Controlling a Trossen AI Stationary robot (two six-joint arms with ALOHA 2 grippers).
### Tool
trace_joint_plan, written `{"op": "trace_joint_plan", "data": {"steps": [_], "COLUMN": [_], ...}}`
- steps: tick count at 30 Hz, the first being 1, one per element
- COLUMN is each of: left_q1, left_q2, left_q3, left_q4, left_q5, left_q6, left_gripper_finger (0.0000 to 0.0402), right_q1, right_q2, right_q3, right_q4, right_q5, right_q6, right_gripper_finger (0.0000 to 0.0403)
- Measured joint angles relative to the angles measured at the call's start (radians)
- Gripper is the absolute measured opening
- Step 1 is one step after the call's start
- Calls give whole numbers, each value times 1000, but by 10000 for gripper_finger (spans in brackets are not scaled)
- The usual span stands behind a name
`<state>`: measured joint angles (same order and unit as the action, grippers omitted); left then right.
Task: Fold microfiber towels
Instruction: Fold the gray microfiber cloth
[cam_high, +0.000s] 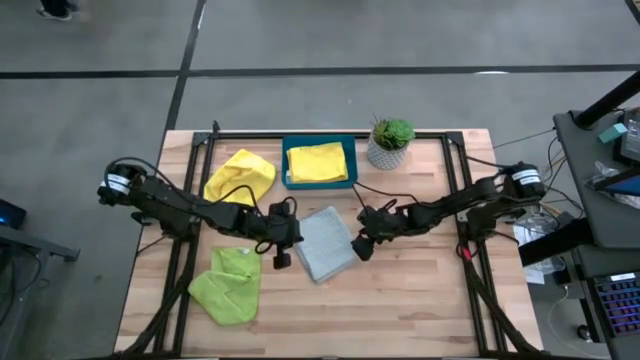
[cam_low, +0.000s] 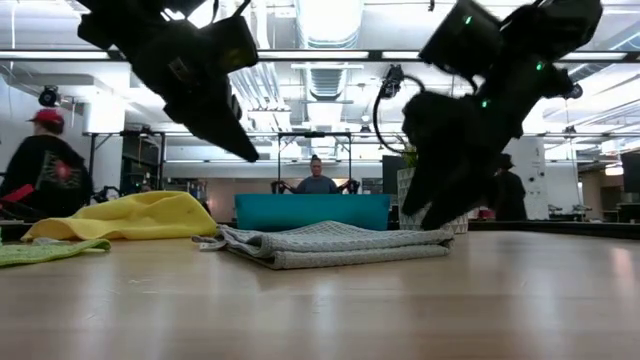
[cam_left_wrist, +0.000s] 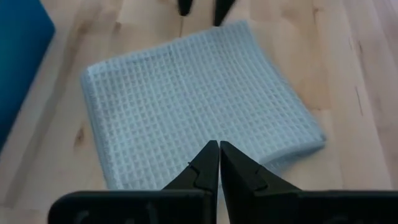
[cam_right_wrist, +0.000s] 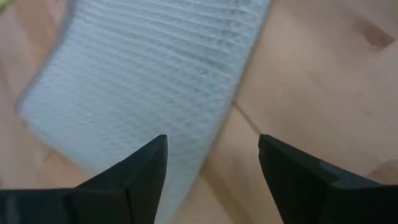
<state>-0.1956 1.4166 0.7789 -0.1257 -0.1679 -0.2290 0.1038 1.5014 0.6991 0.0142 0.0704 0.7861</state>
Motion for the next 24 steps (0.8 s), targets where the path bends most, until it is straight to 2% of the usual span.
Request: {"op": "trace_joint_plan", "data": {"steps": [4,9,15,24], "left_q1": [-16,-39,-52,-53], "left_q2": [4,28,73,152], "left_q3": [0,-11,-55,-65], "left_q4": [-17,-11,1,58], "left_q5": [21,65,69,62], "left_q6": [-24,-48,-124,-130], "left_gripper_finger": [0,0,0,0], "right_q1": [-31,-66,-85,-93], "right_q2": [47,86,101,107], "right_q3": [0,0,1,0], "right_q4": [44,117,156,199], "right_q5": [-7,-72,-100,-101], "right_q6": [-24,-44,-66,-86], "right_gripper_finger": [242,242,242,242]}}
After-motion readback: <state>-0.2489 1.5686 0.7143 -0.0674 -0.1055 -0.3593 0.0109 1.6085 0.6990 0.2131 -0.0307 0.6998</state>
